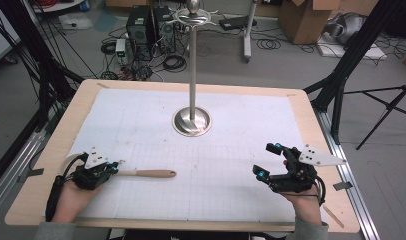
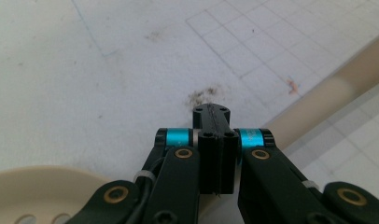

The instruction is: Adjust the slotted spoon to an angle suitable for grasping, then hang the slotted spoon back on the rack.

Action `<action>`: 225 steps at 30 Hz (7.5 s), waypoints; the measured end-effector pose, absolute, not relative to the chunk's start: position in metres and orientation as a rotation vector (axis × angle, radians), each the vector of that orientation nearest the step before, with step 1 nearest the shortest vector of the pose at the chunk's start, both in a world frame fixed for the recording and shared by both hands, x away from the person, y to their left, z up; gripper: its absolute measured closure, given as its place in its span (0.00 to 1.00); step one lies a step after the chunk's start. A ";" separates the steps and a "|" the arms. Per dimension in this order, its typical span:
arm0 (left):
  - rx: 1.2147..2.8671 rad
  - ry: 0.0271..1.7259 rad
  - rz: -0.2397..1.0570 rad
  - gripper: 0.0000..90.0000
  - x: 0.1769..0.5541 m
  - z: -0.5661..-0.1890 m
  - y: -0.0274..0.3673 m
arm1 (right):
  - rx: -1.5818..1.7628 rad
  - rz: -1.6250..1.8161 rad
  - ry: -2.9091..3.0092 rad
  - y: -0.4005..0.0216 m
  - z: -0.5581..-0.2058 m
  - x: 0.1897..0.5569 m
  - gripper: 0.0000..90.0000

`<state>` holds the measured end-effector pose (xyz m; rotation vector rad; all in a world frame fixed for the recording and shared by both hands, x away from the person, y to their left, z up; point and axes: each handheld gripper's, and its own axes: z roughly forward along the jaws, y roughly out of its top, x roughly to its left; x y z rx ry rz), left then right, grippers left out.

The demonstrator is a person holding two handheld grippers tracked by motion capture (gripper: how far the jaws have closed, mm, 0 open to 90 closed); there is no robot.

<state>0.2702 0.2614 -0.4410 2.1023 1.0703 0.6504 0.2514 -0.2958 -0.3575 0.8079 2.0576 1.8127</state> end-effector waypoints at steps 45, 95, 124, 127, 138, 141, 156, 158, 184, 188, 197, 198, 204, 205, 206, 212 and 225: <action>2.110 0.695 0.461 1.00 0.220 -0.443 0.191 | 0.785 1.836 2.045 -0.297 -0.353 0.253 0.11; 2.093 0.931 0.550 1.00 0.323 -0.447 0.169 | 0.794 1.844 2.049 -0.297 -0.354 0.252 0.11; 1.993 0.939 0.530 0.99 0.305 -0.426 0.192 | 0.788 1.841 2.044 -0.298 -0.353 0.250 0.11; 1.948 0.915 0.536 0.99 0.294 -0.416 0.201 | 0.791 1.840 2.039 -0.299 -0.353 0.250 0.11; 1.991 0.860 0.557 0.91 0.274 -0.388 0.236 | 0.801 1.825 2.053 -0.297 -0.355 0.252 0.11; 2.016 0.840 0.537 0.87 0.272 -0.385 0.245 | 0.800 1.822 2.053 -0.296 -0.355 0.252 0.11; 2.059 0.812 0.377 0.41 0.271 -0.381 0.289 | 0.803 1.802 2.085 -0.291 -0.358 0.253 0.11; 2.065 0.781 0.361 0.34 0.271 -0.382 0.295 | 0.800 1.787 2.093 -0.290 -0.358 0.254 0.11; 2.150 0.768 0.271 0.19 0.295 -0.397 0.311 | 0.780 1.786 2.111 -0.291 -0.357 0.251 0.11; 2.175 0.779 0.265 0.22 0.300 -0.400 0.310 | 0.777 1.788 2.107 -0.292 -0.357 0.250 0.11; 2.237 0.802 0.234 0.29 0.302 -0.408 0.309 | 0.766 1.790 2.114 -0.293 -0.356 0.248 0.11; 2.240 0.793 0.240 0.30 0.303 -0.409 0.308 | 0.764 1.790 2.116 -0.293 -0.356 0.247 0.11; 2.288 0.781 0.241 0.32 0.304 -0.412 0.305 | 0.755 1.783 2.128 -0.292 -0.357 0.248 0.11; 2.294 0.787 0.237 0.32 0.305 -0.412 0.305 | 0.756 1.784 2.129 -0.292 -0.357 0.248 0.11; 2.296 0.792 0.232 0.33 0.306 -0.413 0.305 | 0.754 1.782 2.129 -0.292 -0.357 0.248 0.11; 2.341 0.823 0.239 0.48 0.308 -0.414 0.301 | 0.754 1.783 2.133 -0.292 -0.357 0.247 0.11; 2.412 0.862 0.275 0.65 0.310 -0.420 0.297 | 0.744 1.779 2.155 -0.290 -0.359 0.248 0.11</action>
